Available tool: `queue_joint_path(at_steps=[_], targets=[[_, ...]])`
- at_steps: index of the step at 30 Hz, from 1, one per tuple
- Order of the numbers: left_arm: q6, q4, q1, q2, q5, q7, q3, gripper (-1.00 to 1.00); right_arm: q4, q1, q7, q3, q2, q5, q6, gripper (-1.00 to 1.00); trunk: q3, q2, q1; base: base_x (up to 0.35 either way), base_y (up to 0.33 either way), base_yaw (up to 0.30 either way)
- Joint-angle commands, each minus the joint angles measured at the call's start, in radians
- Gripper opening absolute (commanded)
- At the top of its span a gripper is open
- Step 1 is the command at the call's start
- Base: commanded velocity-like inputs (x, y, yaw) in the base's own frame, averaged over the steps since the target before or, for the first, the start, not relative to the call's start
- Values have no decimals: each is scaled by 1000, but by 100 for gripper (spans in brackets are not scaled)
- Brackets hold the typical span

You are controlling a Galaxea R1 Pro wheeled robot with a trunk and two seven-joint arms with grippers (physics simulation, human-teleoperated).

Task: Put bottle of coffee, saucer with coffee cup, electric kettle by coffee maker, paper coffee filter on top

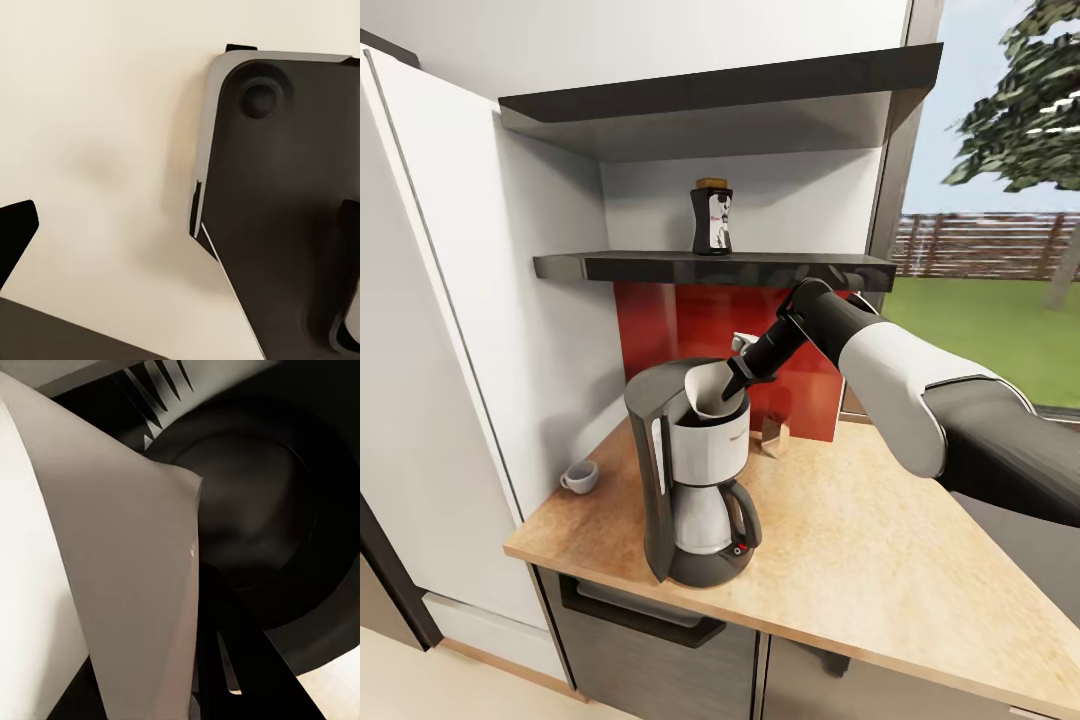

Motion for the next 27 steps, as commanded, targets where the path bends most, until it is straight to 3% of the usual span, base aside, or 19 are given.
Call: queue_joint_path(at_steps=[1,11,12,27], targets=[[0,-2,1,0,10,2,-2,100,-2,0,9,5,0,3,15,-100,0,0,0,0,0,0],[0,-2,2,0,10,2,-2,100,-2,0,9,5,0,3,15,-100,0,0,0,0,0,0],[0,-2,2,0,10,2,-2,100,-2,0,9,5,0,3,15,100,0,0,0,0,0,0],[0,-2,2,0,10,2,-2,100,-2,0,9,5,0,3,15,100,0,0,0,0,0,0]])
